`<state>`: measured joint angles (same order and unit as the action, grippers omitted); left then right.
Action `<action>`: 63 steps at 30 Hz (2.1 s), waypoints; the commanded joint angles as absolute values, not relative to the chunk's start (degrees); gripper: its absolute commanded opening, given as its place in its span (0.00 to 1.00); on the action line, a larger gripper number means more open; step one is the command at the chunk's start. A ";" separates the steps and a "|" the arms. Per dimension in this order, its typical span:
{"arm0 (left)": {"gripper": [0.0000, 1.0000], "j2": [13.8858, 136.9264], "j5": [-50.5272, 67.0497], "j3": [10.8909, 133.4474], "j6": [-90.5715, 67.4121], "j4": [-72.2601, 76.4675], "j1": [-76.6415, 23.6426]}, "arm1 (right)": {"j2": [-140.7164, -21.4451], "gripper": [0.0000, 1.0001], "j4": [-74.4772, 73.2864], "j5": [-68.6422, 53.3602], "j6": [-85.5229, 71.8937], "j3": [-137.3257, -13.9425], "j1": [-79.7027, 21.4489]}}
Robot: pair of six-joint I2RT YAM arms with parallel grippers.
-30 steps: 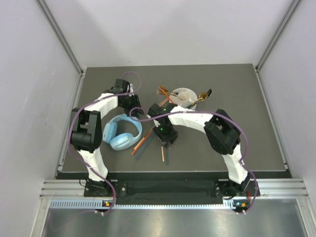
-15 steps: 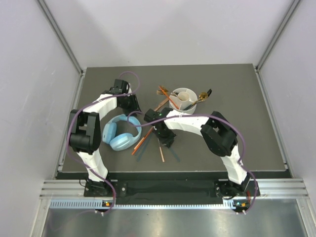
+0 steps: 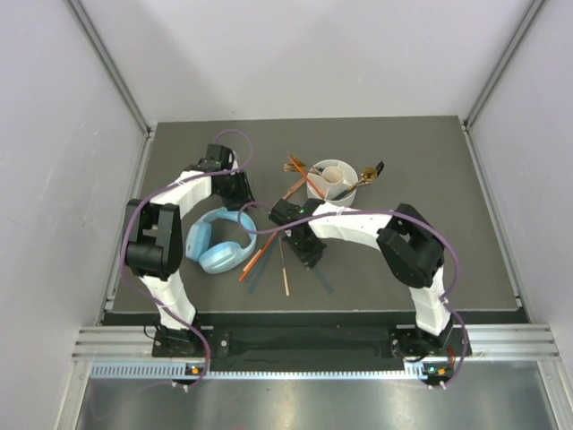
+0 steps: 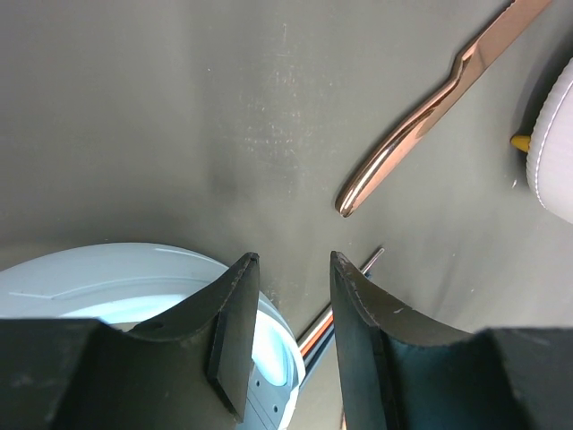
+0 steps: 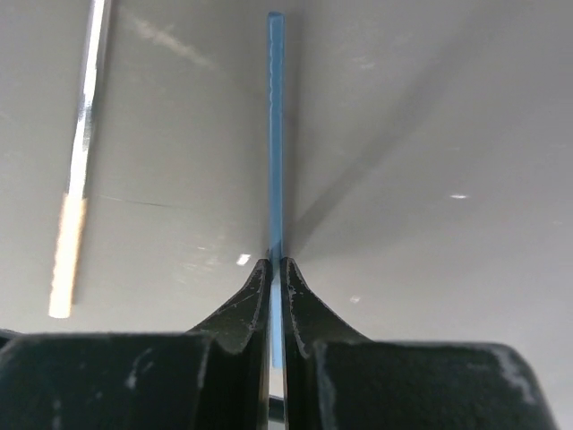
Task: Sort the eating utensils into containers
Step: Pick up the chopstick from the center of the board, then place the chopstick in the container.
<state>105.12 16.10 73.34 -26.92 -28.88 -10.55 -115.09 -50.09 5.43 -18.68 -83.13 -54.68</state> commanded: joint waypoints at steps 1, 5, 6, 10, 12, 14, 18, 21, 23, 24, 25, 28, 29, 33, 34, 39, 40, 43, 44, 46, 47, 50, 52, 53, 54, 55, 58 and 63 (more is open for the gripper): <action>0.42 103.88 16.35 74.88 -27.16 -27.86 -10.28 | -108.02 0.00 -50.71 9.31 -15.21 -85.33 -52.91; 0.42 105.02 16.44 76.11 -27.16 -28.39 -10.28 | -104.69 0.00 -50.01 9.41 -13.28 -88.59 -49.76; 0.42 105.12 16.44 76.20 -26.98 -28.56 -10.28 | -104.07 0.00 -49.66 9.23 -12.66 -89.38 -49.14; 0.42 105.91 16.96 76.46 -27.07 -28.48 -10.28 | -101.96 0.00 -47.82 11.94 -10.20 -95.69 -45.36; 0.42 106.26 17.05 76.46 -26.98 -28.56 -10.28 | -101.25 0.00 -46.24 14.05 -7.93 -97.11 -42.72; 0.42 106.52 17.40 76.46 -27.07 -28.39 -10.28 | -101.51 0.00 -42.81 14.77 -6.60 -98.43 -40.00; 0.42 106.96 17.49 76.73 -26.90 -28.65 -10.28 | -105.55 0.00 -41.40 14.94 -3.70 -104.40 -37.09; 0.42 107.14 17.58 76.73 -26.81 -28.65 -10.28 | -107.49 0.00 -37.19 14.68 -2.55 -105.82 -36.48; 0.42 107.40 17.58 76.82 -26.72 -28.83 -10.28 | -108.89 0.00 -33.77 14.41 -1.76 -106.34 -36.39; 0.42 107.49 17.67 76.82 -26.63 -28.92 -10.28 | -109.51 0.00 -33.40 14.07 -1.41 -107.39 -36.47; 0.42 107.66 17.67 76.90 -26.72 -29.00 -10.28 | -110.99 0.00 -33.31 13.89 -1.15 -108.36 -36.47; 0.42 107.75 17.49 76.91 -26.54 -29.18 -10.28 | -113.20 0.00 -34.36 13.19 -0.62 -111.88 -36.47; 0.42 107.75 17.58 76.90 -26.37 -29.27 -10.28 | -113.29 0.00 -34.37 12.84 -0.62 -112.23 -36.47; 0.42 107.93 17.40 76.82 -26.37 -29.09 -10.28 | -112.85 0.00 -32.97 11.43 -0.70 -111.19 -36.47; 0.42 108.02 17.58 76.90 -26.45 -29.00 -10.28 | -112.33 0.00 -32.44 10.82 -0.70 -110.57 -36.47; 0.42 108.63 17.93 77.34 -26.54 -28.92 -10.28 | -111.62 0.00 -29.71 9.93 -0.61 -107.93 -36.47; 0.42 108.63 18.02 77.43 -26.46 -28.83 -10.28 | -111.62 0.00 -29.01 9.58 -0.53 -107.76 -36.47; 0.42 108.72 18.02 77.34 -26.46 -28.92 -10.28 | -111.10 0.00 -27.17 9.05 -0.61 -105.74 -36.56; 0.42 108.63 18.02 77.26 -26.46 -28.83 -10.28 | -110.83 0.00 -26.38 8.79 -0.70 -104.08 -36.65; 0.42 108.46 17.93 76.91 -26.37 -28.74 -10.28 | -109.60 0.00 -23.57 8.53 -0.62 -100.66 -36.74; 0.42 108.37 17.84 76.64 -26.37 -28.74 -10.28 | -109.08 0.00 -22.16 8.53 -0.70 -99.33 -36.83; 0.42 108.02 18.02 76.03 -26.28 -28.48 -10.28 | -107.14 0.00 -17.69 7.91 -0.44 -94.40 -36.91; 0.42 107.93 18.02 75.85 -26.28 -28.39 -10.28 | -106.44 0.00 -16.18 7.56 -0.53 -92.47 -36.83; 0.42 107.84 18.02 75.76 -26.28 -28.48 -10.28 | -106.26 0.00 -15.91 7.65 -0.53 -92.37 -36.91; 0.42 107.75 18.02 75.67 -26.19 -28.39 -10.28 | -106.43 0.00 -16.34 7.47 -0.44 -92.72 -36.91; 0.42 107.67 18.02 75.67 -26.19 -28.48 -10.28 | -106.44 0.00 -16.61 7.56 -0.44 -93.51 -36.83; 0.42 107.75 18.19 75.76 -26.28 -28.39 -10.28 | -106.08 0.00 -17.05 7.56 -0.44 -94.91 -36.91; 0.42 108.19 18.72 76.20 -26.46 -28.39 -10.28 | -106.61 0.00 -18.37 8.08 1.84 -97.56 -36.83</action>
<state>108.60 17.34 75.40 -26.87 -29.12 -10.55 -110.13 -20.82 7.79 -0.36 -93.06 -36.62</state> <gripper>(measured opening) 0.419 0.017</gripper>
